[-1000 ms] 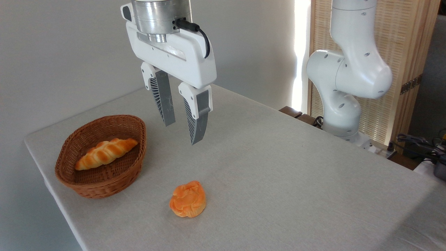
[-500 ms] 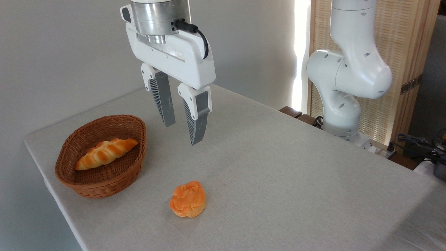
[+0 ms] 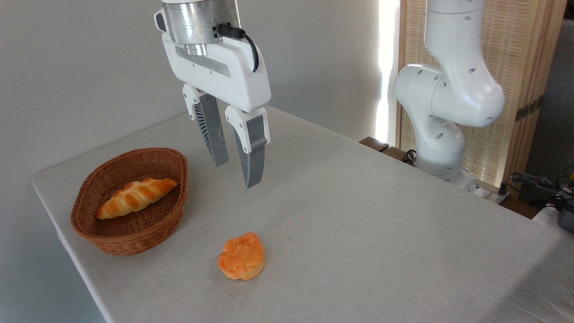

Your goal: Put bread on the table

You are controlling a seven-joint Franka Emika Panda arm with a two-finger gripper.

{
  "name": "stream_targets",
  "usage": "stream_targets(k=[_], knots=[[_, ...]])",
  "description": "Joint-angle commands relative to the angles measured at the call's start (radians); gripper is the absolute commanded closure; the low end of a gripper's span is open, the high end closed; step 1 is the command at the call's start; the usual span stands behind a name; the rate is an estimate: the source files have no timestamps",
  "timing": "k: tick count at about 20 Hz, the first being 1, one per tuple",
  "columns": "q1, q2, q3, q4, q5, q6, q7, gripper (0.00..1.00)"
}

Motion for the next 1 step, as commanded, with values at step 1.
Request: stream_targets(k=[1], knots=[[-0.003, 0.009, 0.006, 0.023, 0.003, -0.031, 0.022, 0.00]])
